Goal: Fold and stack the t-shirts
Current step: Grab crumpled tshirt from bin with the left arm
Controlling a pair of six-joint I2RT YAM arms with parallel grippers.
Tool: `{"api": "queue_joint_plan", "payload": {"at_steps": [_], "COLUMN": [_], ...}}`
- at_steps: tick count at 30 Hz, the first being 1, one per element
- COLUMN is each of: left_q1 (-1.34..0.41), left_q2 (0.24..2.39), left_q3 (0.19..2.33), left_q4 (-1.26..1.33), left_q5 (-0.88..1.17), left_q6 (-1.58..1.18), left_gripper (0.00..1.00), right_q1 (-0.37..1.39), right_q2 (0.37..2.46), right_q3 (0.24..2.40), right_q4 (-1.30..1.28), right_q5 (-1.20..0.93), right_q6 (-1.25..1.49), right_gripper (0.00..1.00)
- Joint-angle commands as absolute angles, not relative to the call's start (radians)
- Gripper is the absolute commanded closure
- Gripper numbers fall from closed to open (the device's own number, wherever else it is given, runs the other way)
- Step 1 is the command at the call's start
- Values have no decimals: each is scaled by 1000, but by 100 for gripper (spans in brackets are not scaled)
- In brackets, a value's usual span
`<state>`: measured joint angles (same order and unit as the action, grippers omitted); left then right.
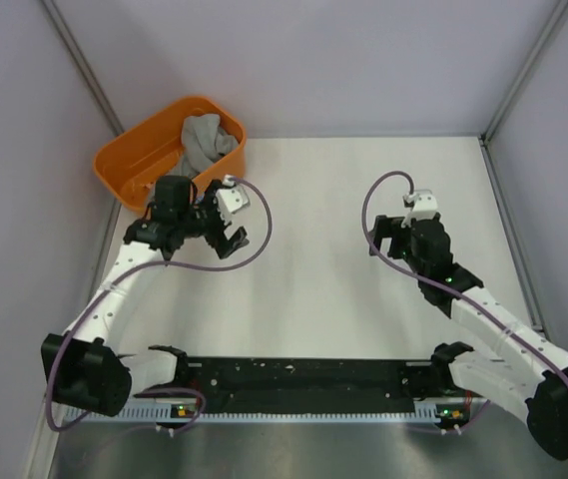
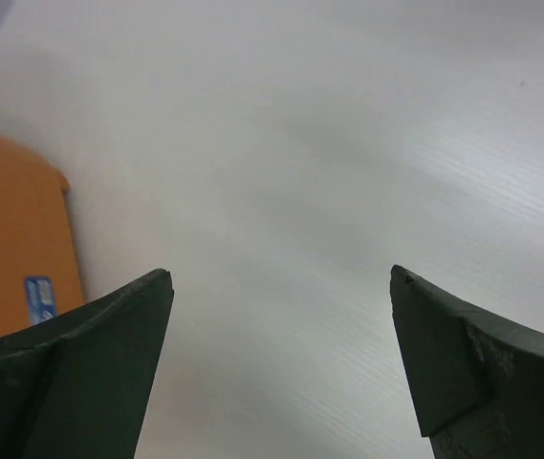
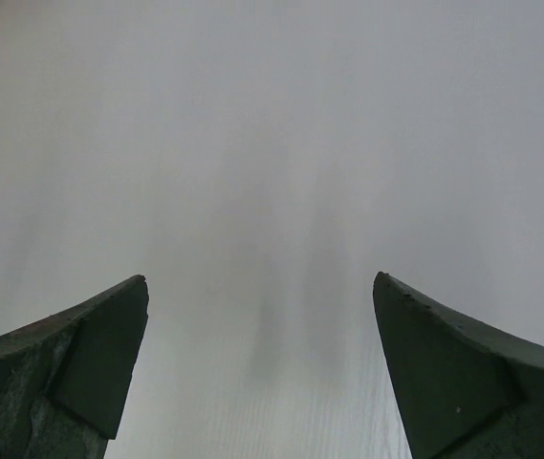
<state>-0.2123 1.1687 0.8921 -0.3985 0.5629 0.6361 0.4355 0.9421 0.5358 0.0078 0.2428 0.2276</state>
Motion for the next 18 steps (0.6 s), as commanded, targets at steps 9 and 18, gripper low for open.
{"api": "queue_joint_plan", "payload": {"at_steps": [9, 18], "left_q1": [-204, -109], "left_q2": [1612, 2136], "left_q3": [1705, 2295], "left_q4": [-641, -664], "left_q5": [300, -141], "left_q6": [418, 205], "left_gripper": [16, 11], "right_q1": [428, 426], "right_q2": [962, 963], "right_q3": [684, 718], "right_q4": [21, 3], "right_q5": [229, 242], "right_q6": [160, 132], "right_gripper": [1, 1]}}
